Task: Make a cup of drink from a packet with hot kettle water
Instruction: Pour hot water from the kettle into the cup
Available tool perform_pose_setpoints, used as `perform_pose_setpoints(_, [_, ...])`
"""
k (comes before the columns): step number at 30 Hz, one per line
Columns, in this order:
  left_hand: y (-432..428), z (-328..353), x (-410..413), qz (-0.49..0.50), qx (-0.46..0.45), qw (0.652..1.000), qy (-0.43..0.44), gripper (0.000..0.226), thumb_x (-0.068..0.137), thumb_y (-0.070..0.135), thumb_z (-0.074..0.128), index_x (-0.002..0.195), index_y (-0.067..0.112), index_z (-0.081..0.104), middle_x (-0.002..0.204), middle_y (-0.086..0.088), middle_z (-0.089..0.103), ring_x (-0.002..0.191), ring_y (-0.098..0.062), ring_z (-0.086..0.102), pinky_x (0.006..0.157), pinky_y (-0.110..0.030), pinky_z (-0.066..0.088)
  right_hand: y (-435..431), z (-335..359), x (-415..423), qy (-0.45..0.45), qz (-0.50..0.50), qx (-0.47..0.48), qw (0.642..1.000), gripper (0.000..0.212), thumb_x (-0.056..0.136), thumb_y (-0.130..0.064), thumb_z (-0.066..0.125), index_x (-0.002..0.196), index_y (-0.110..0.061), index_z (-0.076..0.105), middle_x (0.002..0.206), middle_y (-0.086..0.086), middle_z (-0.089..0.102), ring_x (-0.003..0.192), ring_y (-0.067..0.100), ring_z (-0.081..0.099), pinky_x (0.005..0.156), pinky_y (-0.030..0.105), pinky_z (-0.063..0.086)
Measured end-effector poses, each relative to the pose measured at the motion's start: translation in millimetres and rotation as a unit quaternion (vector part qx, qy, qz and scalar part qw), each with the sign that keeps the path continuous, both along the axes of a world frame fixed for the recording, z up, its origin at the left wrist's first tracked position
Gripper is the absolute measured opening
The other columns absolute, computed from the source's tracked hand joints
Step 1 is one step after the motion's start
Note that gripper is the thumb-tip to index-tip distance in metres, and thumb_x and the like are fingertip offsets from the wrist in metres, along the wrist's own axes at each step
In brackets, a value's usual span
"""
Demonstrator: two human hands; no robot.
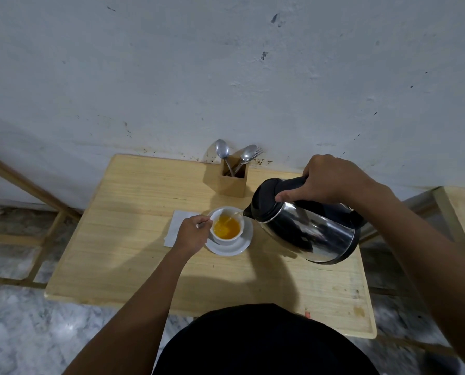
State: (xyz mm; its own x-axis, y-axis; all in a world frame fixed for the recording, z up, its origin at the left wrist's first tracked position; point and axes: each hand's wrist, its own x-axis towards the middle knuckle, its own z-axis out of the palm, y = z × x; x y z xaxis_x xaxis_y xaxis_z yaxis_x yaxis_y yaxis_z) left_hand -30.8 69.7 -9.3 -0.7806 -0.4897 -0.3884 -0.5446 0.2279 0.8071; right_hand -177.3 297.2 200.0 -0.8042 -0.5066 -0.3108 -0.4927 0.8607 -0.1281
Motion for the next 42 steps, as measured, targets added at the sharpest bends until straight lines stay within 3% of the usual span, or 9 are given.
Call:
perform_pose_setpoints(12, [1,0,-1,0.0,-0.004,1.0,0.004,0.027,0.094,0.02,0.055,0.114,0.006,0.066,0.105,-0.013,0.068,0.062,-0.016,0.061,0.053,-0.019,0.045,3,3,-3,0.007,0.004,-0.008,1.0,0.078,0.052,-0.088,0.062,0.055,-0.01,0.054,0.05,0.0,0.048,0.051,0.017,0.05,0.052,0.028,0.037])
perform_pose_setpoints(20, [1,2,-1,0.002,-0.004,1.0,0.005,0.027,0.094,0.02,0.056,0.114,0.006,0.066,0.104,-0.013,0.068,0.064,-0.018,0.061,0.056,-0.023,0.047,8,3,-7,-0.001,-0.002,-0.031,1.0,0.075,0.053,-0.084,0.066,0.05,-0.011,0.047,0.045,-0.001,0.04,0.047,0.017,0.043,0.05,0.027,0.031])
perform_pose_setpoints(26, [1,2,0,0.0,0.002,1.0,0.007,0.026,0.094,0.019,0.056,0.114,0.005,0.066,0.105,-0.014,0.067,0.065,-0.017,0.06,0.054,-0.02,0.045,21,-4,-17,-0.049,-0.042,-0.099,0.993,0.079,0.043,-0.085,0.068,0.05,-0.009,0.049,0.049,0.004,0.039,0.048,0.019,0.04,0.053,0.032,0.03])
perform_pose_setpoints(30, [2,5,-1,0.003,0.008,1.0,-0.001,0.026,0.094,0.021,0.055,0.114,0.008,0.066,0.1,-0.011,0.068,0.063,-0.015,0.06,0.053,-0.018,0.043,31,-10,-21,-0.055,-0.059,-0.153,0.985,0.091,0.037,-0.085,0.068,0.055,0.004,0.06,0.044,0.003,0.042,0.045,0.018,0.042,0.051,0.032,0.034])
perform_pose_setpoints(35, [4,7,-1,0.01,0.013,1.0,-0.009,0.024,0.094,0.02,0.055,0.112,0.009,0.066,0.101,-0.011,0.068,0.072,-0.02,0.061,0.059,-0.024,0.045,46,-17,-24,-0.068,-0.078,-0.226,0.969,0.072,0.042,-0.075,0.074,0.047,-0.005,0.06,0.036,-0.006,0.039,0.036,0.01,0.038,0.049,0.028,0.033])
perform_pose_setpoints(39, [6,10,-5,0.029,0.017,0.999,-0.015,0.013,0.092,0.018,0.054,0.096,0.016,0.066,0.084,-0.003,0.066,0.072,-0.022,0.06,0.07,-0.033,0.049,64,-27,-31,-0.057,-0.085,-0.304,0.947,0.084,0.039,-0.083,0.074,0.044,-0.002,0.05,0.041,0.001,0.038,0.041,0.014,0.038,0.05,0.03,0.03])
perform_pose_setpoints(42, [11,10,-8,0.054,0.009,0.998,-0.018,0.014,0.09,0.015,0.054,0.082,0.02,0.064,0.072,-0.003,0.063,0.067,-0.023,0.057,0.067,-0.032,0.046,78,-31,-34,-0.048,-0.093,-0.362,0.926,0.081,0.039,-0.081,0.076,0.042,-0.003,0.053,0.041,0.004,0.04,0.042,0.014,0.04,0.047,0.024,0.031])
